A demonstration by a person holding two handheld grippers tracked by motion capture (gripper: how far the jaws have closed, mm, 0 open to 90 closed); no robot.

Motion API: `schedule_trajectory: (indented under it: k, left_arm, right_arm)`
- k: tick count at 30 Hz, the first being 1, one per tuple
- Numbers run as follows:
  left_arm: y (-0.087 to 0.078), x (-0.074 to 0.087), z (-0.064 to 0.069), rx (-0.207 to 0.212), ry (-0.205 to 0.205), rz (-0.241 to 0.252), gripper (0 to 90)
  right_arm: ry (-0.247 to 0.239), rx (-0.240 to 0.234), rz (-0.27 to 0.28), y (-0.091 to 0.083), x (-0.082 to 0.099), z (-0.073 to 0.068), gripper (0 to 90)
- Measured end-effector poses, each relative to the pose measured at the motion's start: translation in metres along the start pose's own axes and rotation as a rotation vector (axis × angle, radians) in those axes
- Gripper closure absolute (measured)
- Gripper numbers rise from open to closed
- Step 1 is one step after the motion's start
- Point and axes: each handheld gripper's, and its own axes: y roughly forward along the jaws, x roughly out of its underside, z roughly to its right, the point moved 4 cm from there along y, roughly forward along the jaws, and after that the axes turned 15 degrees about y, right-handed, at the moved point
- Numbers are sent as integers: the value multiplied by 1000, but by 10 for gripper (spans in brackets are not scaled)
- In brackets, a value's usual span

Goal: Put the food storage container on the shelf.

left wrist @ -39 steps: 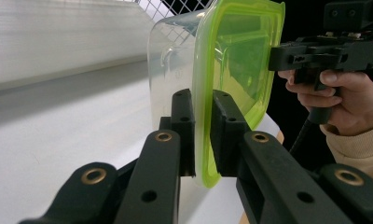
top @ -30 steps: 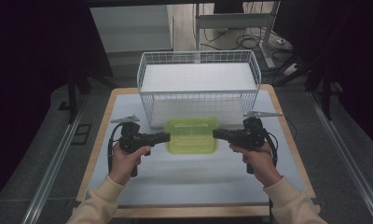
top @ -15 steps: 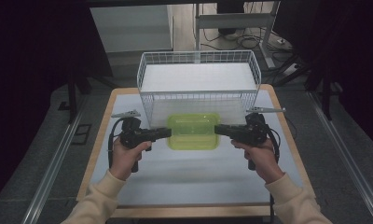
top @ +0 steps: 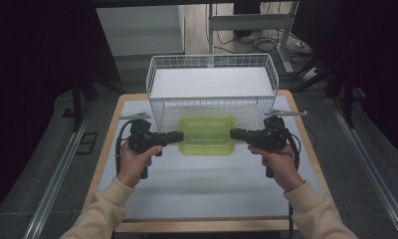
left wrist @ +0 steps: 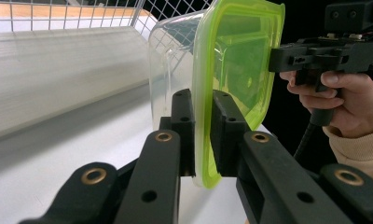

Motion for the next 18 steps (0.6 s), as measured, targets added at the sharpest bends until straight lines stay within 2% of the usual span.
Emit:
schedule_trajectory:
  k: [18]
  left_arm:
    - [-1, -18, -4, -3, 8, 14, 813]
  right_arm:
    - [-12, 10, 10, -2, -18, -7, 813]
